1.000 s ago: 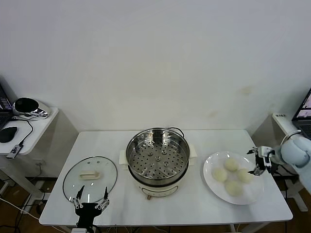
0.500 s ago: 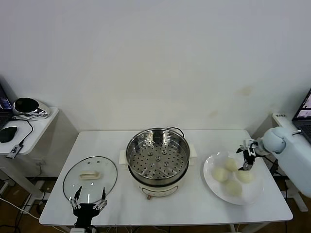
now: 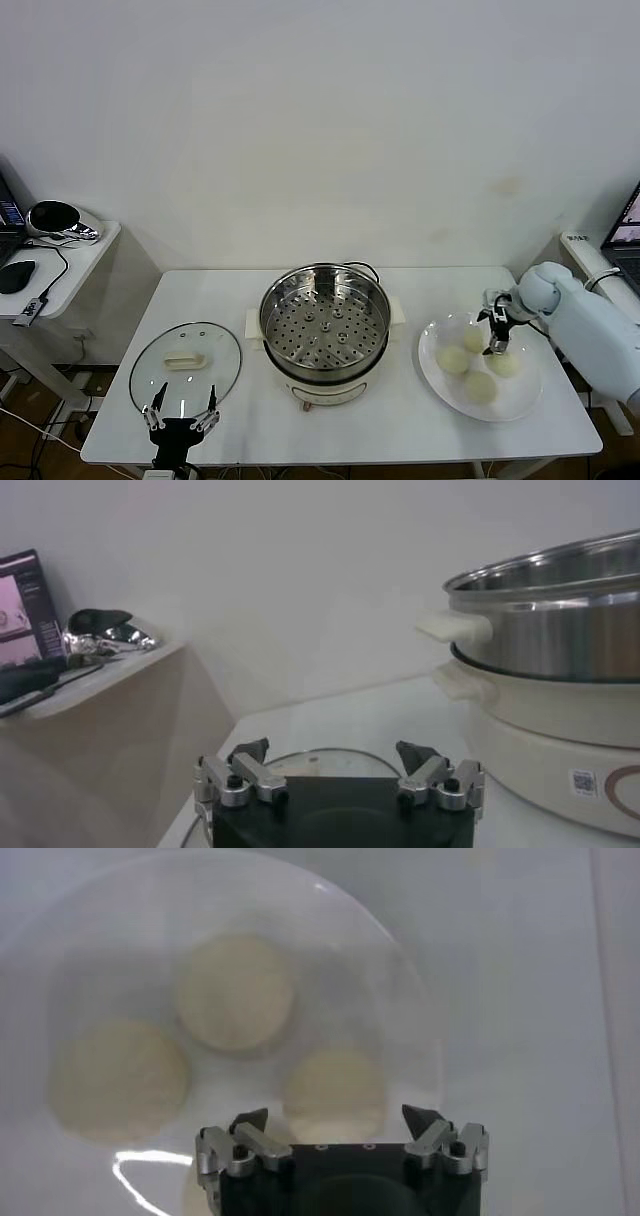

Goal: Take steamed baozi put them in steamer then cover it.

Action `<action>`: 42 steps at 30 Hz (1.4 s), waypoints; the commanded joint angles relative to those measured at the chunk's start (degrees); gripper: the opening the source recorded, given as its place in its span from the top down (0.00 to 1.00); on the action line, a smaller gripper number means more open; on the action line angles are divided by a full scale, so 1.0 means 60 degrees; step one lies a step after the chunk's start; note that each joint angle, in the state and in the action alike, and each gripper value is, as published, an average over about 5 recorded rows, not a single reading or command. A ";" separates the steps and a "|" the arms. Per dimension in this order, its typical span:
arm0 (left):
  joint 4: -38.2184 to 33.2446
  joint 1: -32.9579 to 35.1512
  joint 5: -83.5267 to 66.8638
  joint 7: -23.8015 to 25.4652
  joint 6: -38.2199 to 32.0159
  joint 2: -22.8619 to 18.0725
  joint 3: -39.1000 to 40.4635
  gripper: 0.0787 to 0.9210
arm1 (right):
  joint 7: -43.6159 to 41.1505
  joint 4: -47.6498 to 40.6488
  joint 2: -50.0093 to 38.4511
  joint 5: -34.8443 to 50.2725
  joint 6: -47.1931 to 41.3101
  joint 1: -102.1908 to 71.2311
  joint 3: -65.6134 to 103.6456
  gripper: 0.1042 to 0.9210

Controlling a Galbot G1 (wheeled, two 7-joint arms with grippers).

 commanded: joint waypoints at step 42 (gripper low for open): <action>-0.0082 -0.0325 -0.0138 0.0005 0.0007 0.0214 0.0050 0.12 | -0.0115 0.2976 -0.0956 0.4919 0.0296 0.7082 -0.5288 0.37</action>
